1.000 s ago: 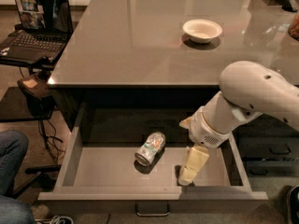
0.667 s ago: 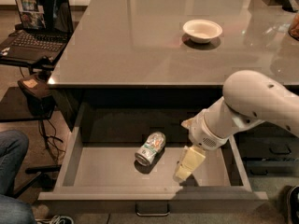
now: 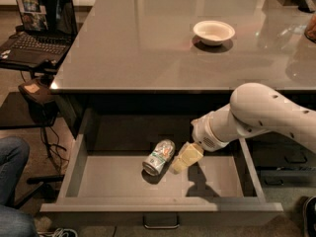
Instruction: Pick 7up can from top drawer and place on counter
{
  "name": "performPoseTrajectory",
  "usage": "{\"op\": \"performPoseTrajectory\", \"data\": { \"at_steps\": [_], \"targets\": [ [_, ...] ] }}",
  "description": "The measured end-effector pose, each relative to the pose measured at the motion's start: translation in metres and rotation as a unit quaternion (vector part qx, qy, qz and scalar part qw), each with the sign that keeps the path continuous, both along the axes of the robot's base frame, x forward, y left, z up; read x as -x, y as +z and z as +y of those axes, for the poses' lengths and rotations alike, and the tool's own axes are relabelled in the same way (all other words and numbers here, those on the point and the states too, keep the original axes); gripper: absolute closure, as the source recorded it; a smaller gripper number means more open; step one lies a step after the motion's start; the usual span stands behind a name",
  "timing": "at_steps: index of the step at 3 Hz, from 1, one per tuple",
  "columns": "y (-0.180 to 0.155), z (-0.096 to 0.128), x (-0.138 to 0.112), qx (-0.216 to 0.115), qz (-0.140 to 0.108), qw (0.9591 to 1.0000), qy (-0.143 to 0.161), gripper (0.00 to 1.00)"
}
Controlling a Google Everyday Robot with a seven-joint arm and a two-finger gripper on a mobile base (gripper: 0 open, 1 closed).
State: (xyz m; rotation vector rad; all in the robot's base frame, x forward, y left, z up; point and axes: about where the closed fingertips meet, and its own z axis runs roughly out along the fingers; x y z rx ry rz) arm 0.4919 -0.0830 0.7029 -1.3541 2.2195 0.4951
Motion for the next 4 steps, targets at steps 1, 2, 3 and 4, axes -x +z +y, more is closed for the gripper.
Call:
{"op": "performPoseTrajectory", "data": {
  "at_steps": [1,2,3,4],
  "targets": [
    [-0.014,0.004,0.004,-0.005,0.009,0.9998,-0.014,0.0],
    [-0.056,0.018,-0.006,-0.048,0.039,0.9958,-0.067,0.0],
    [-0.056,0.018,-0.006,-0.048,0.039,0.9958,-0.067,0.0],
    [-0.085,0.027,-0.006,-0.077,0.053,0.989,-0.114,0.0]
  ]
}}
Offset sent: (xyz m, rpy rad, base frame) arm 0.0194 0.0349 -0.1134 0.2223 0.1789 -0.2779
